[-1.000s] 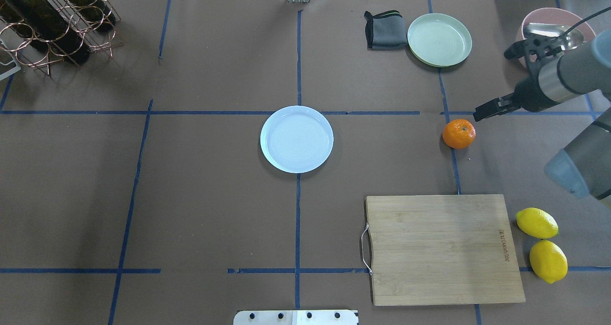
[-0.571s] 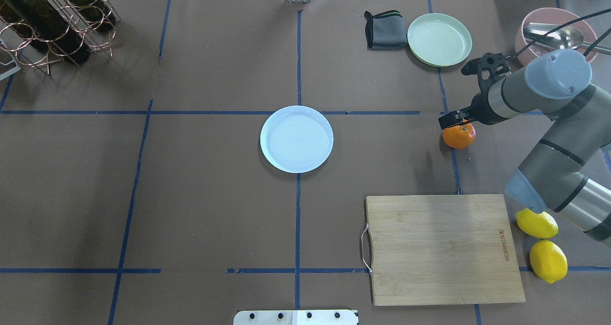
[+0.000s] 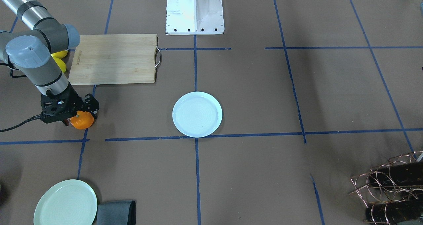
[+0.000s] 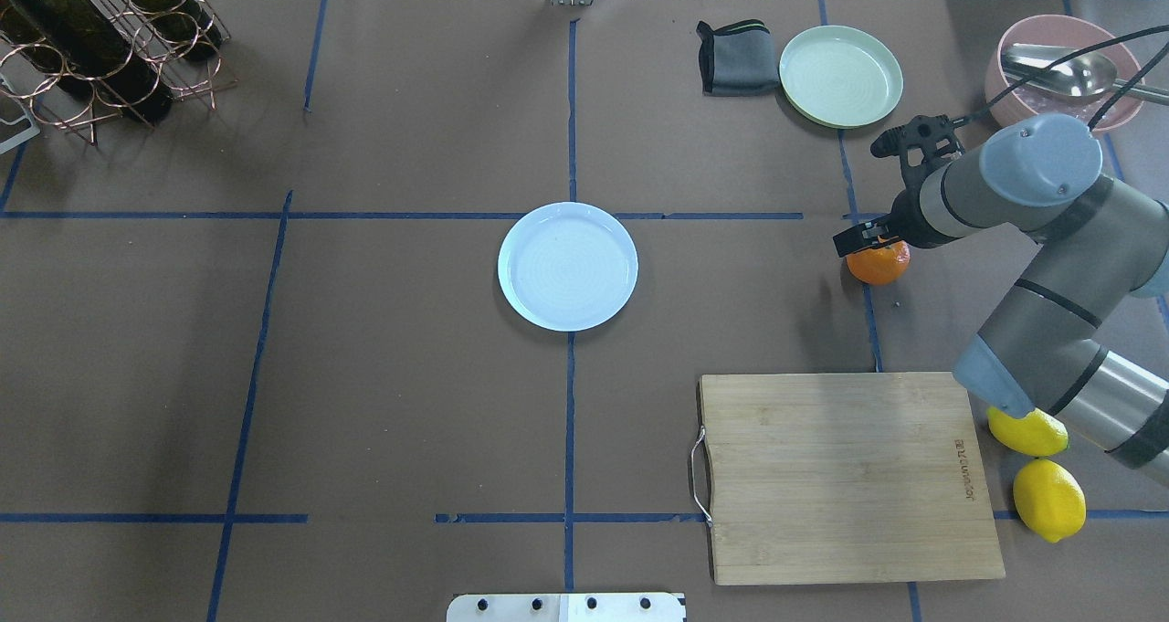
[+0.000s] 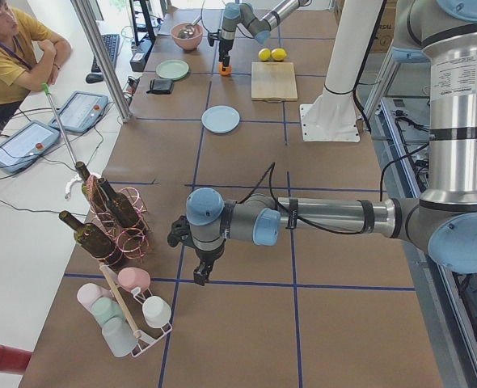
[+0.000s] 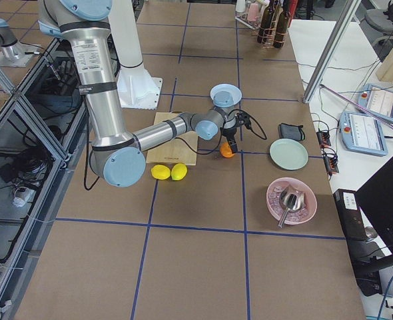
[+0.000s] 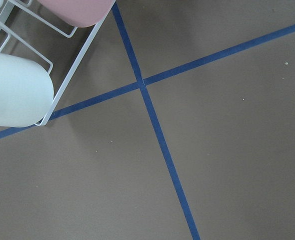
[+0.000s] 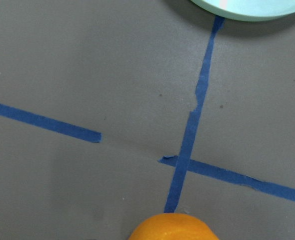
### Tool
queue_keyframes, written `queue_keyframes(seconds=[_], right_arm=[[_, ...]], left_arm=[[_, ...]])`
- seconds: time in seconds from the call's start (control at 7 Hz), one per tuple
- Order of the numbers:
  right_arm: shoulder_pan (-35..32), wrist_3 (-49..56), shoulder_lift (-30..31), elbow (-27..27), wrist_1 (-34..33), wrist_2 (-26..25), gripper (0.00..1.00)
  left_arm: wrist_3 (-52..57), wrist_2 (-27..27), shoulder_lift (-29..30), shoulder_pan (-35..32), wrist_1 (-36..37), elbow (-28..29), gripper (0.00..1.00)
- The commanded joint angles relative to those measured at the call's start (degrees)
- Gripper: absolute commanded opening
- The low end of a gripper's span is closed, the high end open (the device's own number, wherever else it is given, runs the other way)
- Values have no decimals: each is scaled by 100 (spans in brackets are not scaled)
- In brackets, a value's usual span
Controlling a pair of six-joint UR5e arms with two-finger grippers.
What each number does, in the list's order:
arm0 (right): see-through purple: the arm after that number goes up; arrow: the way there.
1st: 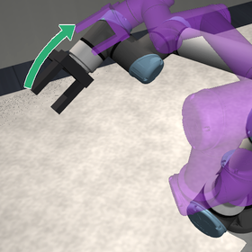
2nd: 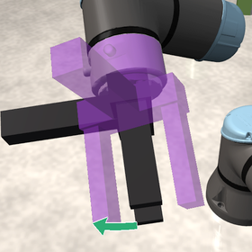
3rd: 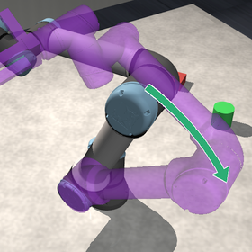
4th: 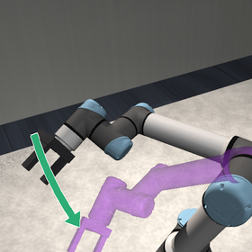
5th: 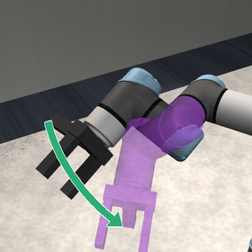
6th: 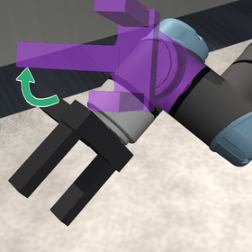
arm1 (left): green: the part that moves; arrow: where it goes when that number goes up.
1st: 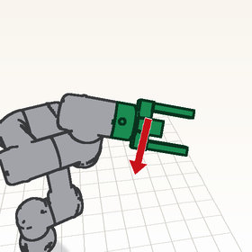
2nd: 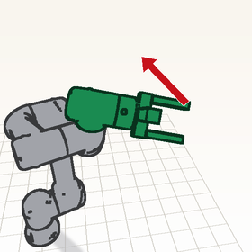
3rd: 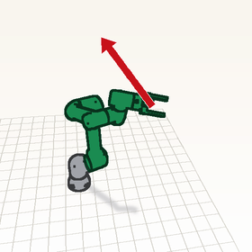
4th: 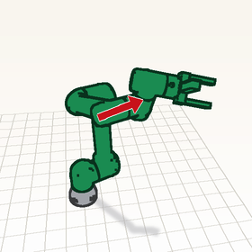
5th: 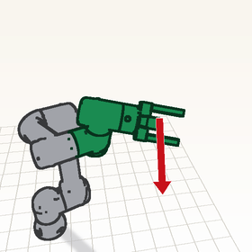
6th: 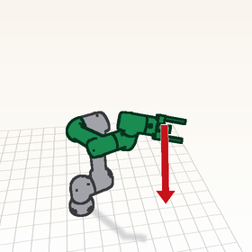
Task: Pick orange to plate
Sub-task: 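Close the right gripper on the orange and lift it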
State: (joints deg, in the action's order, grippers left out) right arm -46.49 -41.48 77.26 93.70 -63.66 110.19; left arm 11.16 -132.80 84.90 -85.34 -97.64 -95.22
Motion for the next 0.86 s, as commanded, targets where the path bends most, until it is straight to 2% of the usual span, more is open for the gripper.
queue_keyframes(seconds=[0.0,0.29,0.43,0.57,0.71], right_arm=[[69,9,-26,-305,37,-102,100],[210,0,-26,-334,38,-252,98],[210,-52,-35,-291,20,-226,47],[210,-70,-105,-273,3,-217,15],[210,-79,-306,-273,-41,-217,9]], left_arm=[[0,0,0,0,-10,4,100],[0,0,0,9,-10,-5,100],[0,-9,0,0,-10,-5,100],[0,-1,0,0,-10,-5,100],[0,0,0,0,-10,-5,100]])
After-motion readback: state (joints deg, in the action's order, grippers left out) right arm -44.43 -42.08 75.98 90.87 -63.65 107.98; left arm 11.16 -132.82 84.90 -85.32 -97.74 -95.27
